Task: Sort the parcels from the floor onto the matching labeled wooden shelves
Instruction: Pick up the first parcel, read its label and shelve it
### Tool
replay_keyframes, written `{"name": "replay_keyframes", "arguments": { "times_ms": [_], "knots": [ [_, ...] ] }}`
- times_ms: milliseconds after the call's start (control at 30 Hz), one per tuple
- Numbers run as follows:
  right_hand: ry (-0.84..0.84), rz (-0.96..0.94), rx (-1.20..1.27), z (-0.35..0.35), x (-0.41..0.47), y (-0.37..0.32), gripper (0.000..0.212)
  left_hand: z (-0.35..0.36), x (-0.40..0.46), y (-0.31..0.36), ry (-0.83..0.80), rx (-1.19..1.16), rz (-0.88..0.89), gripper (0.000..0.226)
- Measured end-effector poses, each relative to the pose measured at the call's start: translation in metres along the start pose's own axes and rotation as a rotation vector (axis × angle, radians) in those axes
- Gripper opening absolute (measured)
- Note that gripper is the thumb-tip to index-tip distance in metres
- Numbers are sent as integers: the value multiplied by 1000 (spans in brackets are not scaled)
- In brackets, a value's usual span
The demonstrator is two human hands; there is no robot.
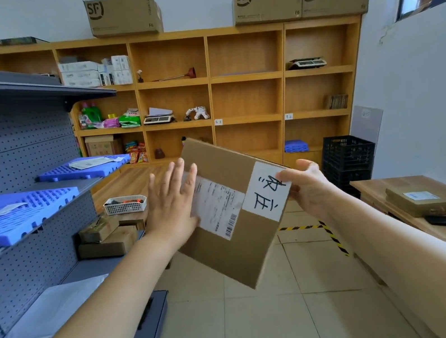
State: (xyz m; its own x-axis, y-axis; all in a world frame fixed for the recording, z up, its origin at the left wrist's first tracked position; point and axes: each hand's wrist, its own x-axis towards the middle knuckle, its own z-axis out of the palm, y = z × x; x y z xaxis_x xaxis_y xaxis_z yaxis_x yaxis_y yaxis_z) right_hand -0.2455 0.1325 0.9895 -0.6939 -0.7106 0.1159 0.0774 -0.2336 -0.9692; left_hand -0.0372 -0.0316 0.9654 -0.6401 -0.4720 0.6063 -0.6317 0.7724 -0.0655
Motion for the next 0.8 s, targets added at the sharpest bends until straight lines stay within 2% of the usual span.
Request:
{"name": "replay_keyframes", "arguments": {
  "times_ms": [267, 400, 500, 600, 733, 800],
  "knots": [
    [-161, 15, -222, 0, -8, -13, 93, -15, 22, 2, -234, -75, 103, 111],
    [-284, 16, -346, -3, -10, -29, 104, -23, 23, 8, -509, -346, 116, 111],
    [-343, -13, -500, -2, -14, -44, 107, -19, 22, 7, -623, -535, 82, 106],
    [-389, -21, -579, -3, -16, -53, 111, -12, 16, 8, -639, -621, 94, 91],
    [-401, -33, -640, -3, -17, -57, 111, -4, 7, 13, -601, -724, 42, 105],
    [-346, -66, -684, -3, -15, -55, 105, 0, 4, 14, -577, -763, 4, 106]
  ]
}}
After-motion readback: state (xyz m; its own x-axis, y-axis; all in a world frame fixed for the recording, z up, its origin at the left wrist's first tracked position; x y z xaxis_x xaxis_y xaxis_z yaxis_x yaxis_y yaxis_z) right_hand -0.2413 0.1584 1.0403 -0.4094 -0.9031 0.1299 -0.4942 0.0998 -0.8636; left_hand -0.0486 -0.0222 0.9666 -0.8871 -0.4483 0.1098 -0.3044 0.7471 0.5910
